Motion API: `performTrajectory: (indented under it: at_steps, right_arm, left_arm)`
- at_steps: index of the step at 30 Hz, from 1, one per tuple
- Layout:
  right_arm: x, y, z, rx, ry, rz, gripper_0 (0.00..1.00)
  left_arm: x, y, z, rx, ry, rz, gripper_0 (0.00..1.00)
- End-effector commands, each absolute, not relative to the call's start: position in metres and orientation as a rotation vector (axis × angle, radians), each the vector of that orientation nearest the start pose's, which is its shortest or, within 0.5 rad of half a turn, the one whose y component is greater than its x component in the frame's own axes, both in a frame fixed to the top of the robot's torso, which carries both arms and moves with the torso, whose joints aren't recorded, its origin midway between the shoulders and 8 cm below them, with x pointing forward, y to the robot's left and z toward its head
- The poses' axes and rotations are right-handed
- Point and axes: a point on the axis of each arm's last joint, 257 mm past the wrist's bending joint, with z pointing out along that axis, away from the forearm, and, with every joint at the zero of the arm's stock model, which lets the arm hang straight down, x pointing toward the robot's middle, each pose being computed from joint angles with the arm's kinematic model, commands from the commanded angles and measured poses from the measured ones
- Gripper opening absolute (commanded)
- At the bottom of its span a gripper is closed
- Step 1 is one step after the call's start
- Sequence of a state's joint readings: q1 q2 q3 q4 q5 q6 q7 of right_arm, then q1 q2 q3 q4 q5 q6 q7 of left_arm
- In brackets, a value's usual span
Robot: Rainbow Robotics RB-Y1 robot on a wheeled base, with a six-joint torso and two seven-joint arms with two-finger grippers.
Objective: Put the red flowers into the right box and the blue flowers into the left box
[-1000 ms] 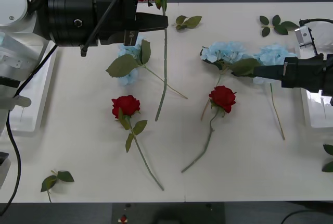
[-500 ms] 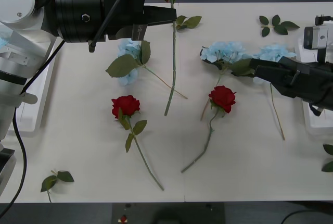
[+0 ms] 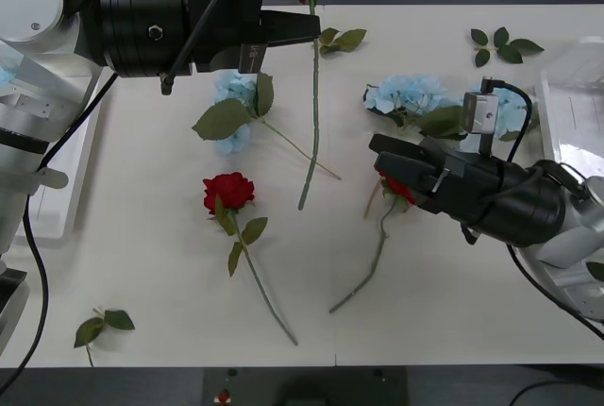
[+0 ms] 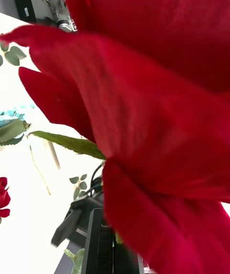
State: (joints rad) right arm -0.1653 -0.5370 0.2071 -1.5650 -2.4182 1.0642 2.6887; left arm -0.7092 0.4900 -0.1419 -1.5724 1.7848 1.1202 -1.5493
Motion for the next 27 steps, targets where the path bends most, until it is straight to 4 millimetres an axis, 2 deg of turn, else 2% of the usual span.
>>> performTrajectory:
  at_steps: [1, 11, 23, 26, 27]
  right_arm:
    - [0.4, -0.051, -0.073, -0.587, 1.299, 1.516, 0.87]
    - [0.413, 0.0, -0.057, -0.613, 1.244, 1.464, 0.87]
    - [0.416, 0.046, -0.048, -0.595, 1.218, 1.493, 0.86]
    - [0.417, 0.056, -0.05, -0.59, 1.225, 1.502, 0.81]
    - [0.418, 0.058, -0.051, -0.589, 1.229, 1.494, 0.74]
  left_arm:
    - [0.46, -0.021, 0.037, 0.529, 1.868, -1.628, 0.0]
    - [0.46, -0.021, 0.037, 0.529, 1.868, -1.628, 0.0]
    - [0.46, -0.021, 0.037, 0.529, 1.868, -1.628, 0.0]
    - [0.46, -0.021, 0.037, 0.529, 1.868, -1.628, 0.0]
    - [0.46, -0.021, 0.037, 0.529, 1.868, -1.628, 0.0]
